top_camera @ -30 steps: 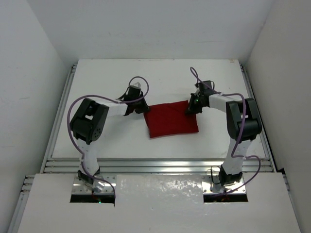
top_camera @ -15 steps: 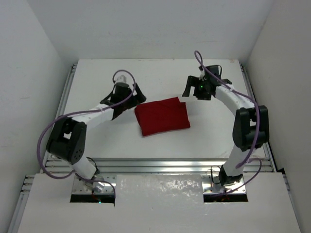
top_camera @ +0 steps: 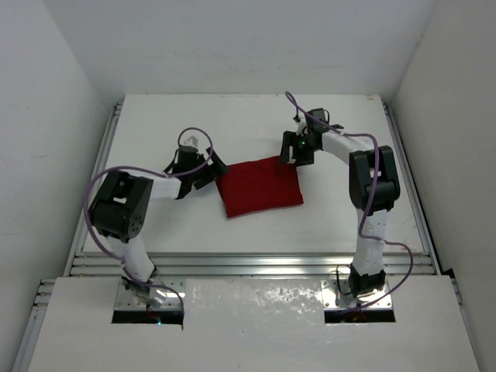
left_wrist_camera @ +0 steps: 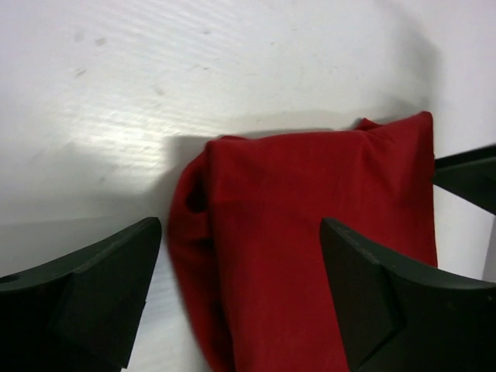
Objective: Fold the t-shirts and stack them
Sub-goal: Smooth out wrinkles on the folded tshirt
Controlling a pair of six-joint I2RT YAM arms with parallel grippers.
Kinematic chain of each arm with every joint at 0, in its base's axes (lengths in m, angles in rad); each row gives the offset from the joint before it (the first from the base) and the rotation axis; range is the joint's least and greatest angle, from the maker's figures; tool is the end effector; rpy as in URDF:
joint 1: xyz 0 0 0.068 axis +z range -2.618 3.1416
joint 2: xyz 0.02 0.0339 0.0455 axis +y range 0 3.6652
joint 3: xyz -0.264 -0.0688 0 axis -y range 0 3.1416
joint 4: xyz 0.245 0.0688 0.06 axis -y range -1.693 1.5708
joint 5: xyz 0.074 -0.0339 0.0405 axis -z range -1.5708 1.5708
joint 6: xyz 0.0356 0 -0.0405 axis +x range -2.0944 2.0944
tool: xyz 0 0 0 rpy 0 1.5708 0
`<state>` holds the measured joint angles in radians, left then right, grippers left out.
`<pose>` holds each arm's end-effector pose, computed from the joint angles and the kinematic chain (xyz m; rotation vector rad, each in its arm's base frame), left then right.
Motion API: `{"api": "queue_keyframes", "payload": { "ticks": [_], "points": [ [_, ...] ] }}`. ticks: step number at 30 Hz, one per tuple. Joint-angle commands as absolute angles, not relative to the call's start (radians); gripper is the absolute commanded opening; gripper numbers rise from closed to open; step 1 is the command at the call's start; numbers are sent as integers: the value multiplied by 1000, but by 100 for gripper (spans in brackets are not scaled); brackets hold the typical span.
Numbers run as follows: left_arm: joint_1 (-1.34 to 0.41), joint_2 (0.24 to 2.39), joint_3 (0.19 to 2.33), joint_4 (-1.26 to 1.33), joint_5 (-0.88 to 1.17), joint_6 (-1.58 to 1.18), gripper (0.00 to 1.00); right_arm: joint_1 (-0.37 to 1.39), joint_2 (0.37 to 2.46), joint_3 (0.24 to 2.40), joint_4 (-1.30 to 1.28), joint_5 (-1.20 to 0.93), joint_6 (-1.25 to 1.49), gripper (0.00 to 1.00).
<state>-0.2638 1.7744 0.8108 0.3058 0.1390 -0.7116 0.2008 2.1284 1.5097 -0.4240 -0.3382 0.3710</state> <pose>0.3355 -0.0957 0.1383 -0.4357 2.2690 -0.6734 0.4369 0.1010 0.1514 0.1037 2.6594 0.6382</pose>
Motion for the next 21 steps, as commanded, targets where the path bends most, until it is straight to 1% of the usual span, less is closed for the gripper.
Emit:
{"api": "queue_keyframes", "payload": {
  "ticks": [1, 2, 3, 5, 6, 7, 8, 9, 10, 13, 14, 16, 18, 21],
  "points": [
    [-262, 1847, 838, 373, 265, -686, 81, 247, 2146, 1529, -390, -335, 367, 61],
    [-262, 1864, 839, 397, 279, -683, 77, 265, 2146, 1532, -387, -321, 361, 58],
    [-262, 1874, 856, 399, 285, -681, 76, 270, 2161, 1542, -391, -313, 350, 56],
    [-261, 1903, 879, 391, 304, -661, 66, 273, 2174, 1571, -422, -316, 348, 49],
    [-261, 1910, 902, 388, 311, -657, 61, 273, 2160, 1545, -416, -314, 359, 49],
    [-261, 1916, 911, 385, 327, -654, 60, 275, 2146, 1522, -382, -318, 365, 49],
    [-262, 1927, 919, 385, 337, -644, 50, 276, 2131, 1499, -353, -327, 370, 50],
    [-261, 1930, 934, 382, 339, -641, 37, 276, 2120, 1480, -336, -336, 379, 57],
    [-261, 1934, 939, 374, 337, -641, 37, 278, 2102, 1467, -331, -324, 380, 69],
    [-259, 1944, 959, 357, 336, -635, 38, 273, 2038, 1441, -338, -253, 387, 90],
    [-259, 1948, 965, 341, 334, -626, 38, 272, 2020, 1436, -339, -230, 387, 94],
    [-261, 1950, 965, 337, 328, -617, 38, 264, 1988, 1424, -351, -190, 370, 96],
    [-258, 1960, 972, 328, 325, -611, 38, 253, 1976, 1428, -386, -164, 365, 96],
    [-258, 1976, 982, 327, 333, -604, 38, 250, 2022, 1456, -442, -130, 371, 96]
  ]
}}
